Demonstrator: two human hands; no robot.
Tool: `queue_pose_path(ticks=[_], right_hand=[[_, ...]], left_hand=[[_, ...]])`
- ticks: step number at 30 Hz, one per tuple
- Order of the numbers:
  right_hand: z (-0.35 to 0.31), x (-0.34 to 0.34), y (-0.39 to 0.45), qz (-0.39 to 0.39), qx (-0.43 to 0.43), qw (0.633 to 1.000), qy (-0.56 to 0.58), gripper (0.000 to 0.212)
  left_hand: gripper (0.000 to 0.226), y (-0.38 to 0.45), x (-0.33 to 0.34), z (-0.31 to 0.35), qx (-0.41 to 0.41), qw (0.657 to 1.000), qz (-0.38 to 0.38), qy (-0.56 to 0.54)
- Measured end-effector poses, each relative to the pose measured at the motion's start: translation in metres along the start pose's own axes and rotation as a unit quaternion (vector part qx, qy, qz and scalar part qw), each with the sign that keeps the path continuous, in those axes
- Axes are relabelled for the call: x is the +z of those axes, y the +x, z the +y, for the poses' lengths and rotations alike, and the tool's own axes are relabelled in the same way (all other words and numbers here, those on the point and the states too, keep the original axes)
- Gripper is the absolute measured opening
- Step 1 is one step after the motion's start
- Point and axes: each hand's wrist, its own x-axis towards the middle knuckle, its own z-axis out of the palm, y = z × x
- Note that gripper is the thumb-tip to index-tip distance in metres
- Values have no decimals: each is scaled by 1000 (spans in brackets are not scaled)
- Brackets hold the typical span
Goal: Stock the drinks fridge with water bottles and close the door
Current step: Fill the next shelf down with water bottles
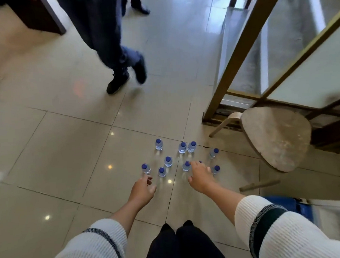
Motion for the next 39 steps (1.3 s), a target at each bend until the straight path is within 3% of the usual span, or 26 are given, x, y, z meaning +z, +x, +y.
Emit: queue_pose_path(ticks=[9,13,17,19,22,24,31,39], right_hand=[[31,144,173,-34,13,997,65,58],[50,207,254,-25,1,995,95,56],[71,269,331,10,-14,989,149,49],[81,289,357,32,-29,984,175,51],[95,311,383,50,-61,977,196,73],[102,320,394,64,-71,972,213,68],[102,297,354,82,-70,956,274,50],[66,153,197,117,-36,932,341,52]], left_hand=[[40,156,115,-93,-25,998,8,-62],[57,232,171,-142,-28,997,16,-64],[76,301,227,-179,22,995,42,-85],[75,327,247,-190,58,990,64,-110],[74,356,270,-203,85,983,98,-132],[63,365,278,-205,100,977,120,-145],[46,329,244,-181,97,975,121,-160],[45,185,115,-63,94,983,108,-117]])
